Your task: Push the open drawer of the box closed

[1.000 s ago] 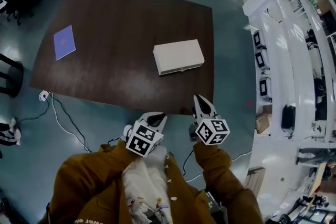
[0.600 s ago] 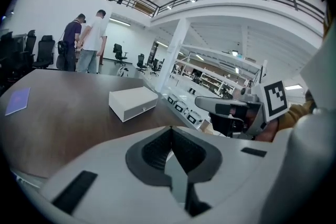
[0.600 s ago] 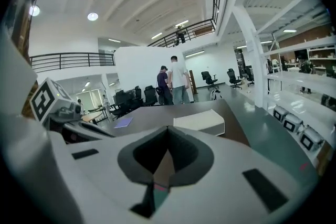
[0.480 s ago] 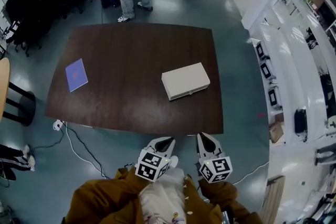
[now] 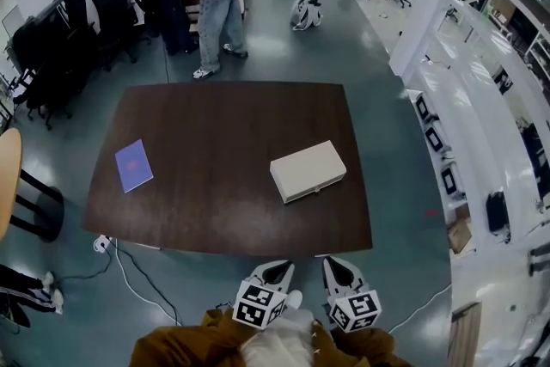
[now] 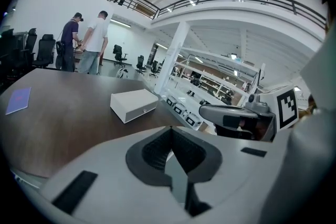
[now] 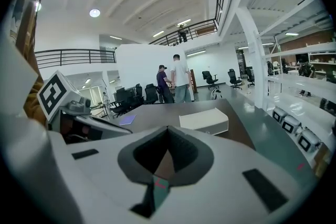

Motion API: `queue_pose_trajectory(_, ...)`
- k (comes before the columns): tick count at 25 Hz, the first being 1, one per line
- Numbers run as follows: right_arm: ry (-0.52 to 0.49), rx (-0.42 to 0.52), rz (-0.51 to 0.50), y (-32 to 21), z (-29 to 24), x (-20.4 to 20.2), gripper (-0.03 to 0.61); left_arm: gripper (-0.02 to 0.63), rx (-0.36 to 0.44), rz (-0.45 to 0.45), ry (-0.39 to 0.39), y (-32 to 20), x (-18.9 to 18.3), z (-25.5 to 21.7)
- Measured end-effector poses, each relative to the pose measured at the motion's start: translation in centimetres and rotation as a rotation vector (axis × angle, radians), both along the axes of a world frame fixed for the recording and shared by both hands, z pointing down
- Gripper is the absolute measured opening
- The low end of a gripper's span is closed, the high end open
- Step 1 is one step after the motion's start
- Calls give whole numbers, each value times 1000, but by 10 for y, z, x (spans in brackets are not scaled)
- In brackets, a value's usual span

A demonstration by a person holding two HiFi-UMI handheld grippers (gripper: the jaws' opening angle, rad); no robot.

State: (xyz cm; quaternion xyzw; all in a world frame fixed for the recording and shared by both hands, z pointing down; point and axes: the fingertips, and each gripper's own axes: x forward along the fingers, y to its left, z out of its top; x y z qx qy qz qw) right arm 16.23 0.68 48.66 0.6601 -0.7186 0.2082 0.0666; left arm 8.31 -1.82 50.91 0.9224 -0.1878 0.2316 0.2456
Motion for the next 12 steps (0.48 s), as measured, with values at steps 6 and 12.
queue_pose_trajectory(6, -1, 11, -11, -2, -3, -9, 5, 6, 11, 4, 3, 1, -6, -2)
queue_pose_trajectory(12, -7, 7, -20, -2, -6, -14, 5, 6, 21, 15, 5, 0, -5, -6)
